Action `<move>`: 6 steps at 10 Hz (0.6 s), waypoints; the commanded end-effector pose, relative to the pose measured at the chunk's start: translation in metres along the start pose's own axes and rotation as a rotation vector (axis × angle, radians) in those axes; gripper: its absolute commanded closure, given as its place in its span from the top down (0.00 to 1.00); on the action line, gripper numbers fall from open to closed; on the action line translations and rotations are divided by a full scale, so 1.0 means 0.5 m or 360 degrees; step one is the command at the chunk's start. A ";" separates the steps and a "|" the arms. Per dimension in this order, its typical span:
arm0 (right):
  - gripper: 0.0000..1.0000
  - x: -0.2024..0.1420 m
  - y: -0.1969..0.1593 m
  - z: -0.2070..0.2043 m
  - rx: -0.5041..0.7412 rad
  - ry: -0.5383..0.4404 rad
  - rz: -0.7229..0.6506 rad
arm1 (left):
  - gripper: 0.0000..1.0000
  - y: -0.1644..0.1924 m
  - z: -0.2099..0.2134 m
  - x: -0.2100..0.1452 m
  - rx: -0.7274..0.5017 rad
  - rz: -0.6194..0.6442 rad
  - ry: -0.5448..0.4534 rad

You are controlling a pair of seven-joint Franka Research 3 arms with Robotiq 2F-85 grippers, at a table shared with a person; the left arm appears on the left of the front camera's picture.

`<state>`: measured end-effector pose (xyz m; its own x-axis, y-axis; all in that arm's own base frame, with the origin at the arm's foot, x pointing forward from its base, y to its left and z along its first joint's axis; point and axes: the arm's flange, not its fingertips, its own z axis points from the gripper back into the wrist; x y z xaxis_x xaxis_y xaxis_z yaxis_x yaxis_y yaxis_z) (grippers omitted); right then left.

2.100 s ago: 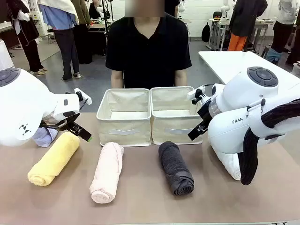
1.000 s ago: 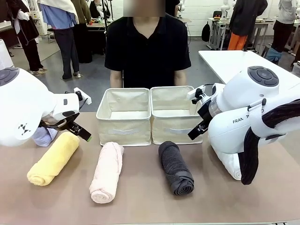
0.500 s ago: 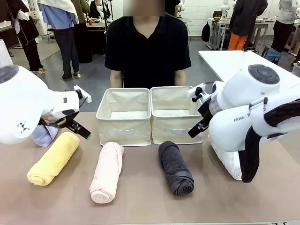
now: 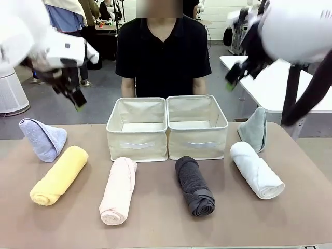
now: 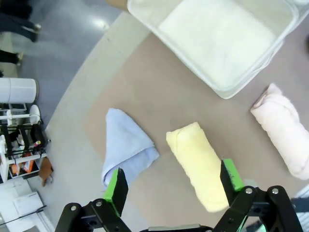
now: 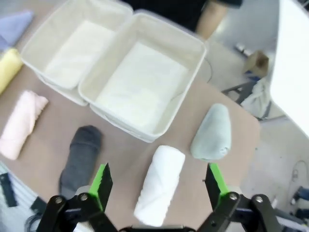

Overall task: Sort the towels based on their folding style.
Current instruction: Pick up one triangle-folded towel and place it in the left Fabric basket.

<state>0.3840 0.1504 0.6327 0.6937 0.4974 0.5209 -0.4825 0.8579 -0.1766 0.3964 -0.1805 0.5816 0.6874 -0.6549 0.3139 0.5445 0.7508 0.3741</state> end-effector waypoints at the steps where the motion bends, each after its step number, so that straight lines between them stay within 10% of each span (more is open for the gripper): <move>1: 1.00 0.032 0.033 0.055 -0.0128 -0.0032 -0.0040 | 1.00 -0.009 0.078 0.030 0.0081 0.0056 -0.0065; 6: 1.00 0.017 0.045 0.075 -0.0100 -0.0037 0.0021 | 1.00 0.009 0.152 0.010 0.0040 0.0088 -0.0172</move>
<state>0.3573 0.1661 0.6433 0.6851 0.5138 0.5163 -0.4593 0.8549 -0.2413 0.3553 -0.1754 0.6506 0.6592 -0.5964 0.4580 0.4897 0.8027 0.3405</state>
